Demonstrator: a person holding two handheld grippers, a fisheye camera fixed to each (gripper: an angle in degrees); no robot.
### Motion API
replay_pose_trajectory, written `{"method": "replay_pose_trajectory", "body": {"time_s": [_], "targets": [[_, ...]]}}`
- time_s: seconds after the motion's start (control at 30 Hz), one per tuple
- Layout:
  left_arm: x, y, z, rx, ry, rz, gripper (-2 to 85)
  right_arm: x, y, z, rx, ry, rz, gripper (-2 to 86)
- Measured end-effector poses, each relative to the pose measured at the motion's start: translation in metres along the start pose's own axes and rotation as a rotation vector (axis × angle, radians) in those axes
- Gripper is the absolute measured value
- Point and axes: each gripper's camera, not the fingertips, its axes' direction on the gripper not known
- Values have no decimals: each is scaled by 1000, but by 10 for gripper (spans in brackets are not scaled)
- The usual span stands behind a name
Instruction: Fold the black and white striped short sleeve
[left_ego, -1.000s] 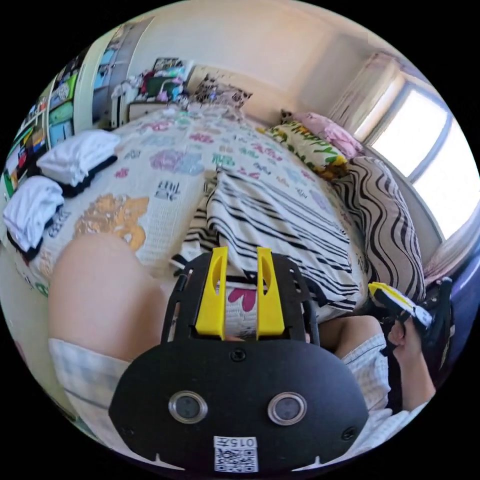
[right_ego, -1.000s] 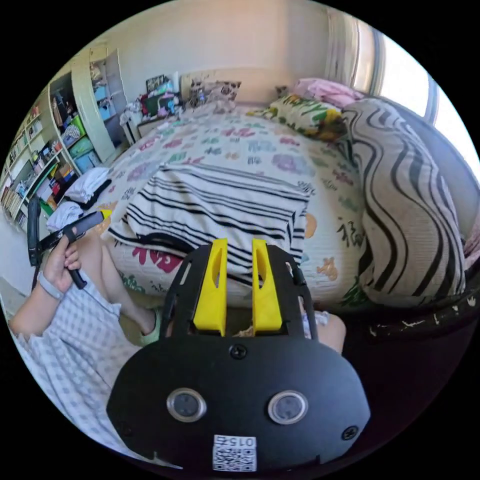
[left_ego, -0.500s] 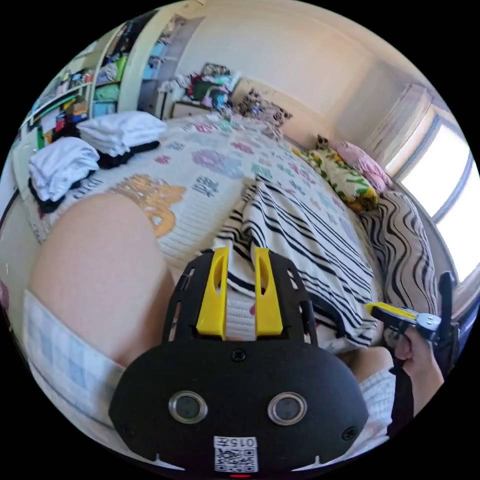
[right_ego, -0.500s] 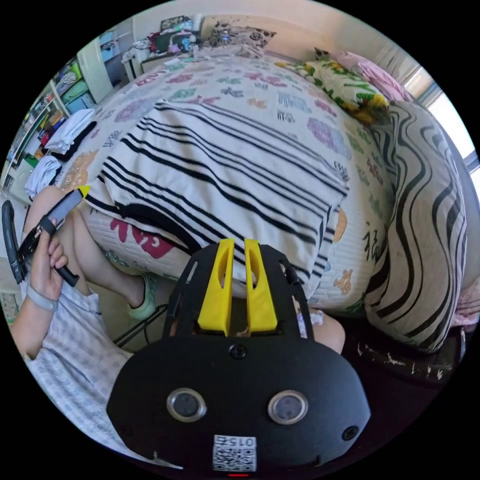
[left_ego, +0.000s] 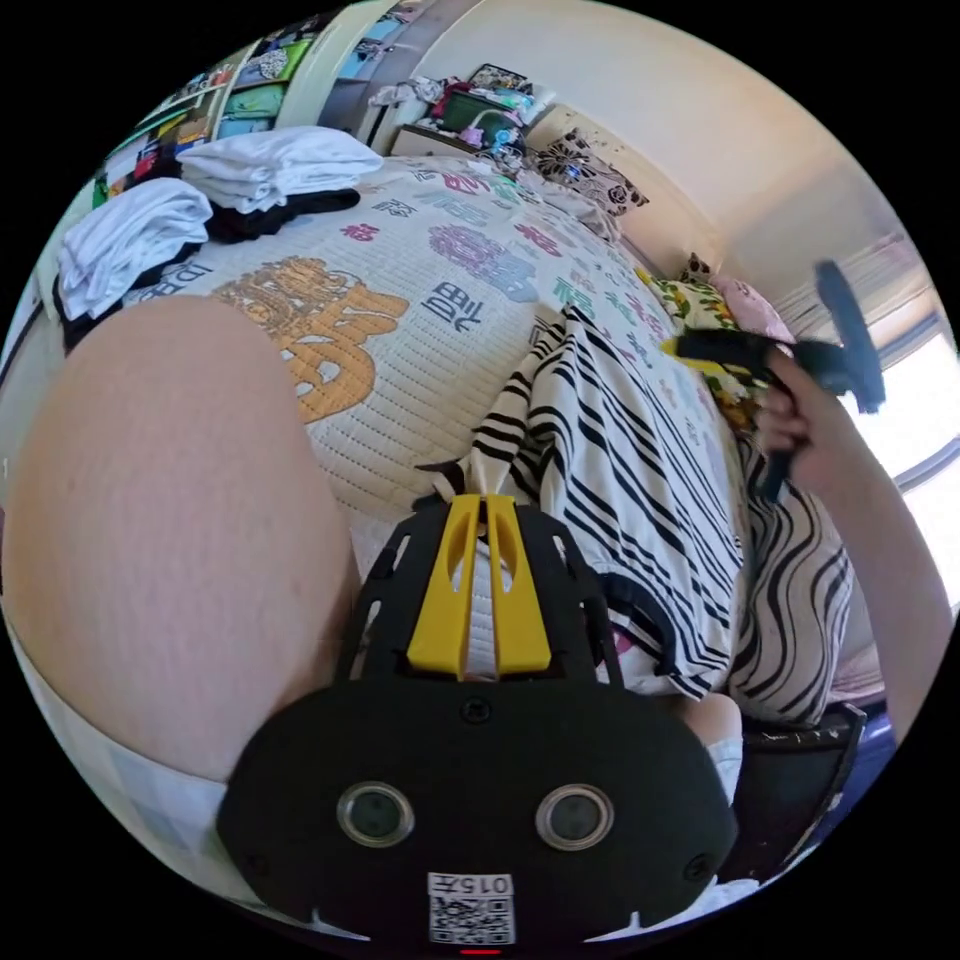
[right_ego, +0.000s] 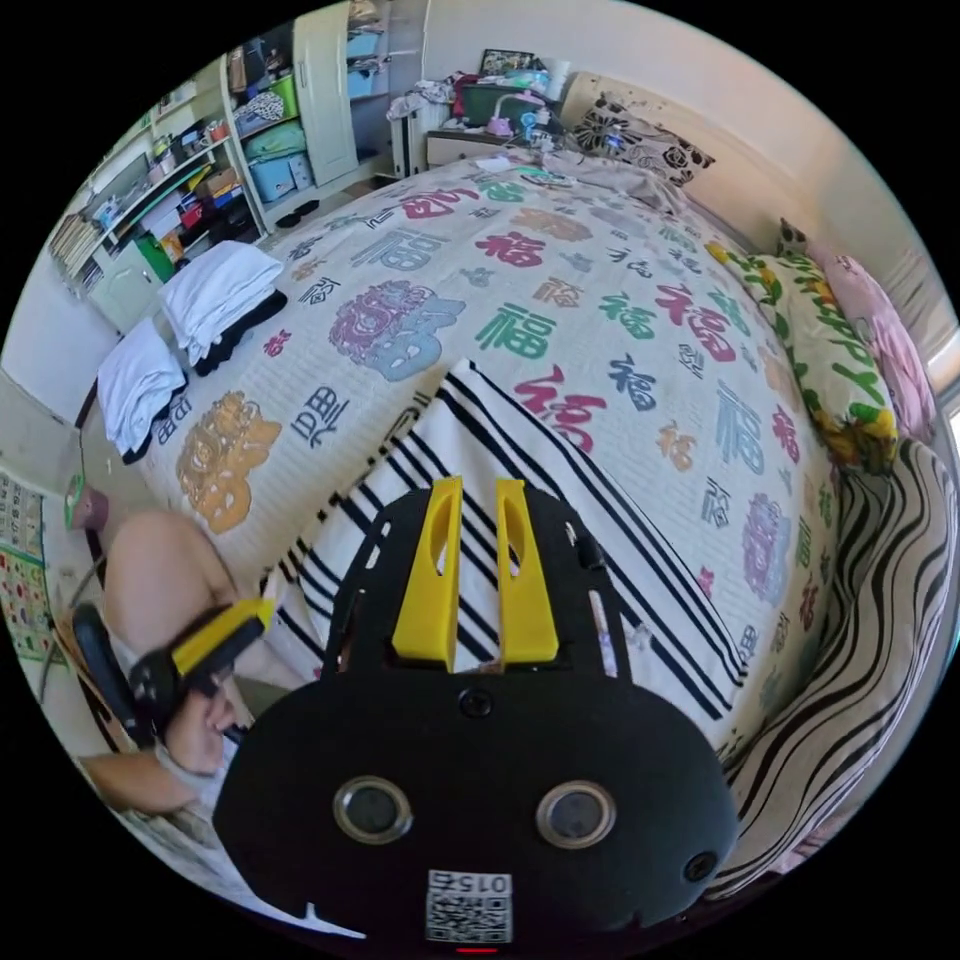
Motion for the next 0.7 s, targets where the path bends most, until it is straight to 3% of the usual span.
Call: {"method": "replay_pose_trajectory", "body": {"time_s": [0.23,0.37,0.47,0.6,0.7], "targets": [[-22,-15,-10,-26,150,-15,-4,-16,-160,66,-143,20,106,85],[-38,-26,-28,63,113,-38,12,-37,-218,101,-249,118,55,91],[-49,-41,-33,105,86,-41,72,-49,-242,122,-318,238,-12,76],[-49,-56,-5,-29,42,-3,89,-59,-259,131,-336,248,-96,41],[-53,-57,10,-101,12,-4,27,-66,-269,131,-350,293,-186,9]]}}
